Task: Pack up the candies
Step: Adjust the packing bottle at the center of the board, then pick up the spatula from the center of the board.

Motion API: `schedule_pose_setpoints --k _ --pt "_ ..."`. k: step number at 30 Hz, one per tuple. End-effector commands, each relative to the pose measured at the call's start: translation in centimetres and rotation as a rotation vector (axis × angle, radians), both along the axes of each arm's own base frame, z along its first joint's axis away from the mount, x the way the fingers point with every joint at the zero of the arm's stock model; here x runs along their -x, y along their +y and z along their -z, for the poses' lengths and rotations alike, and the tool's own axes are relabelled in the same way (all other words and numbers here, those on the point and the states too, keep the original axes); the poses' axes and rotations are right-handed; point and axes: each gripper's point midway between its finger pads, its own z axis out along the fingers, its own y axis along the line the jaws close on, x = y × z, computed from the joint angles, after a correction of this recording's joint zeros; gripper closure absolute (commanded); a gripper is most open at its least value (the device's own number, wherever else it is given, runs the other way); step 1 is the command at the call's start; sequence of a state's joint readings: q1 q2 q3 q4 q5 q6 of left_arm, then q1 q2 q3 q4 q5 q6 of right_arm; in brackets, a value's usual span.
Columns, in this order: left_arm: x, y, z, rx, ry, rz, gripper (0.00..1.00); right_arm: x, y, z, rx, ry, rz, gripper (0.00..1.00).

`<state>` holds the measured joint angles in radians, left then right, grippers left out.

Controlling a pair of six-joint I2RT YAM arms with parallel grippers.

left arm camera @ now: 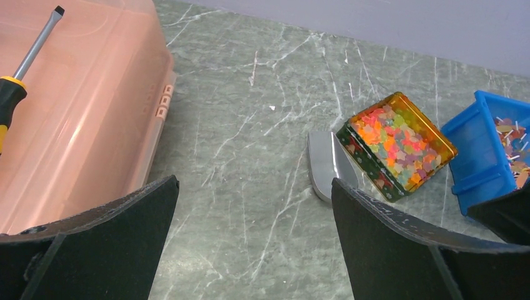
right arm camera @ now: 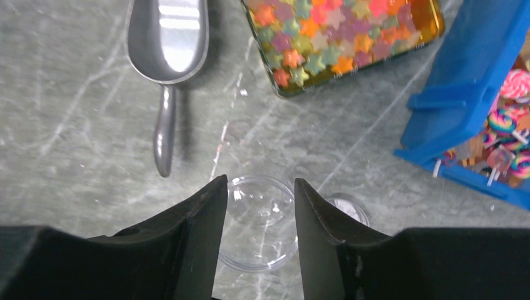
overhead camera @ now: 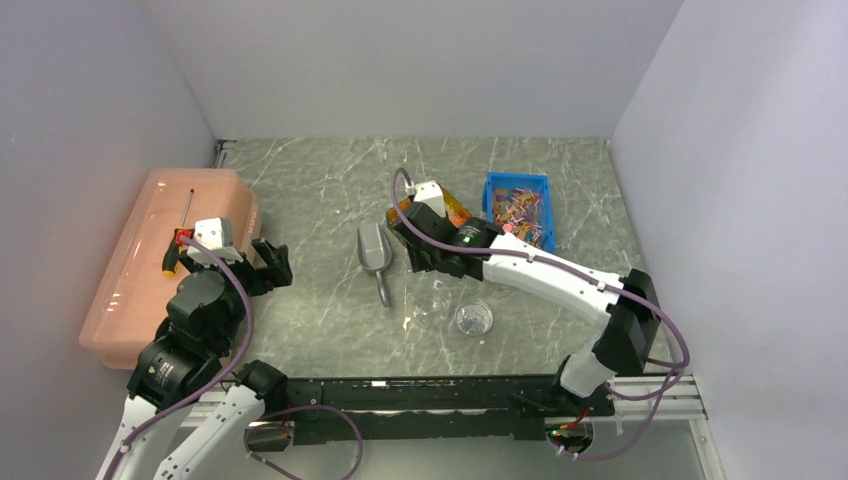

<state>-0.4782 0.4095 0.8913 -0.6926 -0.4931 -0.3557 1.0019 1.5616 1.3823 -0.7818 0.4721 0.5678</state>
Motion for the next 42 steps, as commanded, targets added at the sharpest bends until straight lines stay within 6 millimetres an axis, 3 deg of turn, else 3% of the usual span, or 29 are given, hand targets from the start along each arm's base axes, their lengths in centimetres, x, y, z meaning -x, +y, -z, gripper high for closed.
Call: schedule_pose_setpoints --k 1,12,24,32,42 --pt "-0.5 -0.5 -0.9 0.007 -0.03 0.019 0.01 -1.5 1.6 -1.8 -0.011 -0.041 -0.023 0.52" --pt "-0.4 -0.7 -1.0 0.012 -0.037 0.032 0.01 -2.4 7.2 -0.8 -0.105 0.02 -0.088 0.42" --pt "-0.2 -1.0 -1.3 0.021 -0.052 0.055 0.01 -2.3 11.4 3.6 -0.108 0.092 -0.114 0.41" --pt "0.0 -0.8 -1.5 0.028 -0.063 0.05 0.01 -2.2 12.8 7.0 -0.108 0.144 -0.103 0.41" --pt "0.1 -0.8 -1.7 0.029 -0.07 0.054 0.01 -2.1 13.2 10.8 -0.089 0.181 -0.068 0.41"
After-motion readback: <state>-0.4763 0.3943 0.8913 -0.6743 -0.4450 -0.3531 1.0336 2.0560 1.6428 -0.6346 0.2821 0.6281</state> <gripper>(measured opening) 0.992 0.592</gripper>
